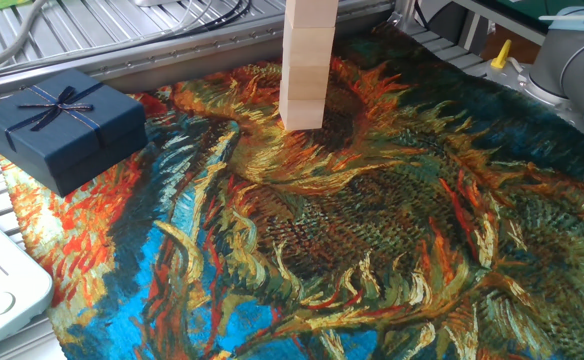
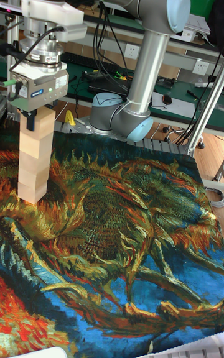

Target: Stack the blocks in a vertical line of five

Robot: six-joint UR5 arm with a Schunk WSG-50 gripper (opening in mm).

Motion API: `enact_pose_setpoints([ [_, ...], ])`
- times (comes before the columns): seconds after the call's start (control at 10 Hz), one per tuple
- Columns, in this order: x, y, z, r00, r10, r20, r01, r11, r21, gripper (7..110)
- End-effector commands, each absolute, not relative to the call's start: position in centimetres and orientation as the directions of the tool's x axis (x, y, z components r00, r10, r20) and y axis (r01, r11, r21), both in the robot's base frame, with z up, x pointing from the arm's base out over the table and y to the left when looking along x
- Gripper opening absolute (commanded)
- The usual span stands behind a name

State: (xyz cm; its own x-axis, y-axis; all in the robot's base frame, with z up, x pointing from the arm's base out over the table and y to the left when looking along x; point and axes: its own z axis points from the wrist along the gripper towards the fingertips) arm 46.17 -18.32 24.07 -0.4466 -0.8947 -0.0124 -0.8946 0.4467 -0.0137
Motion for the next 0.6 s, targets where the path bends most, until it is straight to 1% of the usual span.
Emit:
enact_pose_setpoints([
  [0.0, 46.14, -17.98, 24.14, -0.443, -0.896, -0.026, -0.896, 0.444, -0.007, 22],
  [0.5, 45.75, -17.96, 24.22, -0.438, -0.899, -0.026, -0.899, 0.438, 0.01, 22],
])
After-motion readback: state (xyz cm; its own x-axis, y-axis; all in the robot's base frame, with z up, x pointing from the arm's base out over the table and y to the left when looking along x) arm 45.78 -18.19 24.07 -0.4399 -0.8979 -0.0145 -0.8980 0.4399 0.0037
